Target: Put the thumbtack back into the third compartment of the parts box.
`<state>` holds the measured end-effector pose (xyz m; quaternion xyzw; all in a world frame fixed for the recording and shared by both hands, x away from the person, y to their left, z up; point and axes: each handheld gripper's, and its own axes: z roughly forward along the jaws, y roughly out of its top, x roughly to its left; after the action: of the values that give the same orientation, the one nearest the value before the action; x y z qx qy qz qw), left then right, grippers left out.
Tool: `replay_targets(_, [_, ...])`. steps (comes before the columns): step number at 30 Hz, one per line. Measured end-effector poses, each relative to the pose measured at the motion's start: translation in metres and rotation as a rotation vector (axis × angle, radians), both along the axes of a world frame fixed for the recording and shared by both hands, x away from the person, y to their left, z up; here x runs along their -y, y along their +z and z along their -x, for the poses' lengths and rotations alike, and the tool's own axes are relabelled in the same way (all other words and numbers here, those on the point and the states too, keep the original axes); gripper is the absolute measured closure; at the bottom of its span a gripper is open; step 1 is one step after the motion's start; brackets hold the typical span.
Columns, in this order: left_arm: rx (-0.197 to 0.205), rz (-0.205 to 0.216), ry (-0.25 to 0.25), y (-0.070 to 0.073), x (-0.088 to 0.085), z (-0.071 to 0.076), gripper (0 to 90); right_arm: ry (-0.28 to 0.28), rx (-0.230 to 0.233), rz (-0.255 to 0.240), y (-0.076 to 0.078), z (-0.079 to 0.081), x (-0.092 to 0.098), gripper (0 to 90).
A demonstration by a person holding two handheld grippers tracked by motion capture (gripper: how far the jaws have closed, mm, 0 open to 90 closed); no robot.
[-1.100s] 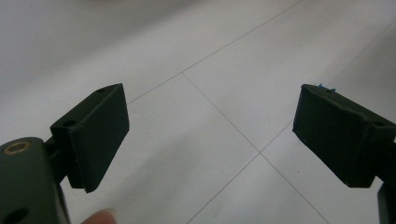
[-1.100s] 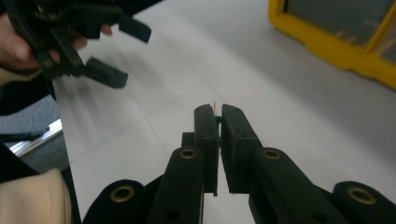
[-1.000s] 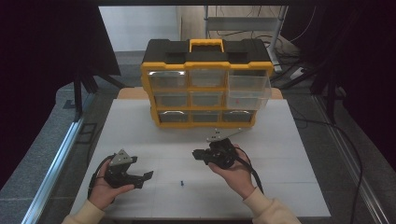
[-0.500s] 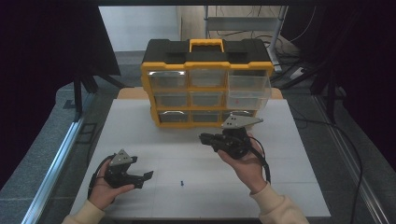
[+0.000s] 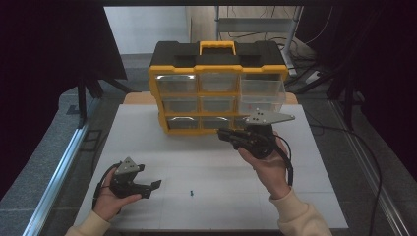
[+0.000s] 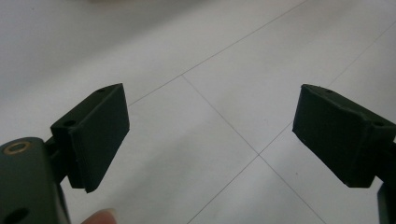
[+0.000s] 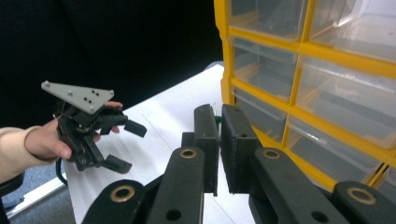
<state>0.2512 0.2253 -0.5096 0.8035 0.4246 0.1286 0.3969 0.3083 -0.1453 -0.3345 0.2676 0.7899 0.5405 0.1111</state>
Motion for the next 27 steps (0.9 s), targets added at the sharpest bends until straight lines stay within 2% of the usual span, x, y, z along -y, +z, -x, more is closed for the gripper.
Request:
replay_targets(9, [0.006, 0.000, -0.005, 0.002, 0.001, 0.001, 11.1, 0.003, 0.015, -0.012, 0.022, -0.006, -0.003, 85.8])
replay_targets(19, [0.011, 0.007, -0.004, 0.003, 0.001, 0.003, 11.1, -0.040, 0.055, -0.018, 0.052, -0.017, 0.004, 85.7])
replay_targets(27, [0.011, 0.007, -0.011, 0.003, 0.002, 0.003, 11.1, -0.097, 0.066, -0.003, 0.063, -0.034, 0.014, 85.8])
